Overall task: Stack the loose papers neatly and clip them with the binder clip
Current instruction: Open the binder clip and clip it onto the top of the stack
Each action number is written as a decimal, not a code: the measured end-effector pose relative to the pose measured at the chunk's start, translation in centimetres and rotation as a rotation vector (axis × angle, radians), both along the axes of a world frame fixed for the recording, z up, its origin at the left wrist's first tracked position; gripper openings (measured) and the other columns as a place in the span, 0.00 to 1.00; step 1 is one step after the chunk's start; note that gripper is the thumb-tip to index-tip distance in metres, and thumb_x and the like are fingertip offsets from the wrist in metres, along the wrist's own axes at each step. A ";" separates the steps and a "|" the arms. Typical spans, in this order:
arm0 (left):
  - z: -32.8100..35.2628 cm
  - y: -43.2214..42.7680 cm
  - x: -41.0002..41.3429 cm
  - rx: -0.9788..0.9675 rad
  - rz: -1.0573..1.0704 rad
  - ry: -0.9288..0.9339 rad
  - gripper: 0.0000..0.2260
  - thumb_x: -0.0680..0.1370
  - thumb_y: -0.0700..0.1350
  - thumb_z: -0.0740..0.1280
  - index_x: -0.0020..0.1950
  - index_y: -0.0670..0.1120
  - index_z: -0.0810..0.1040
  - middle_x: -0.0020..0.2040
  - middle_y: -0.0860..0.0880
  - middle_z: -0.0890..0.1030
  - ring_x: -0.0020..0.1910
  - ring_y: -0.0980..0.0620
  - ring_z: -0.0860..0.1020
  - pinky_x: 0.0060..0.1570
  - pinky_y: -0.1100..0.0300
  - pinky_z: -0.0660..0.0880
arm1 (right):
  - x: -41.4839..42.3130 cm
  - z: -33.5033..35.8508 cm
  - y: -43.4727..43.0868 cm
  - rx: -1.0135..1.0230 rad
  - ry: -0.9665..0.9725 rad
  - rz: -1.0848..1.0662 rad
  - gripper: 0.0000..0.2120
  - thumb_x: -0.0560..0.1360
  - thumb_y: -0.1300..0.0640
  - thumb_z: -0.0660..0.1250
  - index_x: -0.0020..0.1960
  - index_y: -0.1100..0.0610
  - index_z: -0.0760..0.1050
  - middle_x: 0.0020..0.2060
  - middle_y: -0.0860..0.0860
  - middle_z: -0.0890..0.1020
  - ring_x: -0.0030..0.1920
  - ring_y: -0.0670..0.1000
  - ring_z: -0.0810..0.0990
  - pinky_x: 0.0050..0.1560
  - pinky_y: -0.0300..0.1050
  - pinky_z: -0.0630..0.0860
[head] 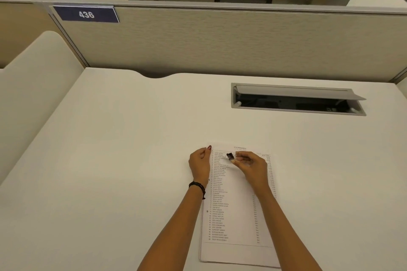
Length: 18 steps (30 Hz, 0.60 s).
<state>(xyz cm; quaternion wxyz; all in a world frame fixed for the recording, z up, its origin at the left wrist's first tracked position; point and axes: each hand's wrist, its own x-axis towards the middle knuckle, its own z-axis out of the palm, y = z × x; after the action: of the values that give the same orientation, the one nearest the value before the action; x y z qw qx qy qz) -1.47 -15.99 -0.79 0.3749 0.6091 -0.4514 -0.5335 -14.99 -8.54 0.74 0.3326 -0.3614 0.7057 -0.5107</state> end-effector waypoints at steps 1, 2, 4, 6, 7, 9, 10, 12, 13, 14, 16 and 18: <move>0.2 0.1 0.1 0.002 0.025 0.008 0.12 0.77 0.47 0.66 0.37 0.41 0.78 0.31 0.46 0.78 0.30 0.52 0.73 0.32 0.62 0.68 | -0.1 0.5 -0.3 -0.009 0.005 0.006 0.14 0.63 0.62 0.77 0.48 0.57 0.81 0.41 0.51 0.84 0.39 0.43 0.81 0.44 0.32 0.76; 0.3 0.2 0.1 0.001 0.043 0.010 0.09 0.76 0.47 0.67 0.39 0.43 0.78 0.32 0.46 0.80 0.31 0.52 0.76 0.32 0.63 0.71 | -0.1 1.1 -0.6 -0.019 0.021 0.016 0.14 0.63 0.62 0.77 0.47 0.58 0.81 0.40 0.51 0.84 0.38 0.42 0.81 0.44 0.30 0.76; 0.6 0.4 0.3 -0.009 0.051 0.015 0.09 0.76 0.49 0.67 0.42 0.44 0.77 0.35 0.45 0.82 0.32 0.51 0.79 0.32 0.62 0.74 | -0.1 2.2 -1.3 -0.036 0.076 0.041 0.13 0.63 0.62 0.77 0.47 0.58 0.81 0.38 0.50 0.83 0.37 0.40 0.80 0.42 0.28 0.75; 1.1 0.7 0.4 -0.025 0.042 0.021 0.10 0.76 0.49 0.66 0.42 0.43 0.74 0.34 0.44 0.82 0.29 0.53 0.77 0.27 0.65 0.72 | 0.0 3.3 -1.9 -0.049 0.114 0.072 0.12 0.63 0.62 0.77 0.46 0.59 0.81 0.38 0.49 0.83 0.37 0.40 0.80 0.42 0.28 0.75; 1.3 0.8 0.5 -0.037 0.034 0.025 0.10 0.76 0.49 0.66 0.42 0.42 0.74 0.33 0.44 0.81 0.27 0.54 0.76 0.24 0.67 0.70 | 0.1 3.8 -2.2 -0.052 0.126 0.088 0.12 0.63 0.62 0.77 0.45 0.59 0.81 0.38 0.49 0.83 0.38 0.42 0.80 0.42 0.29 0.75; 1.9 0.9 0.7 -0.065 0.016 0.032 0.11 0.77 0.48 0.65 0.41 0.42 0.73 0.32 0.45 0.80 0.26 0.54 0.74 0.22 0.68 0.68 | 0.3 4.7 -2.6 -0.047 0.157 0.119 0.11 0.63 0.62 0.77 0.45 0.59 0.82 0.39 0.50 0.83 0.39 0.45 0.81 0.43 0.30 0.76; 2.1 1.0 0.8 -0.079 0.008 0.035 0.11 0.77 0.48 0.65 0.41 0.42 0.72 0.31 0.45 0.80 0.25 0.54 0.74 0.22 0.67 0.68 | 0.4 5.0 -2.8 -0.043 0.178 0.135 0.11 0.63 0.62 0.77 0.46 0.59 0.82 0.39 0.50 0.83 0.39 0.46 0.81 0.43 0.29 0.76; 2.6 0.9 1.1 -0.100 -0.014 0.042 0.11 0.77 0.48 0.65 0.41 0.42 0.72 0.31 0.43 0.81 0.26 0.53 0.74 0.23 0.64 0.68 | 0.6 5.7 -3.1 -0.030 0.220 0.167 0.11 0.64 0.61 0.77 0.46 0.60 0.82 0.39 0.50 0.83 0.39 0.45 0.81 0.41 0.27 0.74; 2.8 1.0 1.2 -0.107 -0.025 0.045 0.11 0.77 0.48 0.65 0.41 0.42 0.72 0.32 0.41 0.81 0.26 0.51 0.75 0.23 0.64 0.69 | 0.8 6.0 -3.2 -0.021 0.240 0.179 0.11 0.64 0.61 0.77 0.46 0.60 0.82 0.38 0.49 0.83 0.39 0.44 0.80 0.41 0.27 0.74; 3.1 1.0 1.4 -0.116 -0.034 0.051 0.11 0.77 0.48 0.65 0.41 0.42 0.72 0.33 0.40 0.82 0.27 0.50 0.75 0.23 0.62 0.70 | 0.9 6.3 -3.3 -0.013 0.257 0.187 0.11 0.64 0.60 0.77 0.46 0.60 0.82 0.38 0.49 0.82 0.39 0.43 0.80 0.41 0.26 0.74; 3.6 1.1 1.7 -0.139 -0.052 0.068 0.11 0.77 0.49 0.65 0.41 0.43 0.72 0.35 0.38 0.82 0.28 0.48 0.76 0.25 0.59 0.71 | 1.2 6.8 -3.3 -0.002 0.289 0.195 0.11 0.65 0.60 0.76 0.46 0.59 0.82 0.38 0.49 0.82 0.39 0.43 0.80 0.40 0.26 0.73; 3.9 1.1 2.0 -0.163 -0.072 0.073 0.10 0.77 0.49 0.65 0.40 0.44 0.72 0.35 0.38 0.82 0.29 0.46 0.77 0.28 0.57 0.72 | 1.5 7.3 -3.3 -0.001 0.319 0.199 0.10 0.65 0.59 0.76 0.46 0.59 0.82 0.38 0.48 0.82 0.38 0.42 0.79 0.40 0.25 0.73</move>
<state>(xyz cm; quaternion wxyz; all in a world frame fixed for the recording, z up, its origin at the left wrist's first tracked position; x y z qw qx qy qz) 0.50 -14.91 3.09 0.4200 0.5403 -0.5008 -0.5299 -13.47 -11.84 8.05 0.2653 -0.5059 0.7099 -0.4119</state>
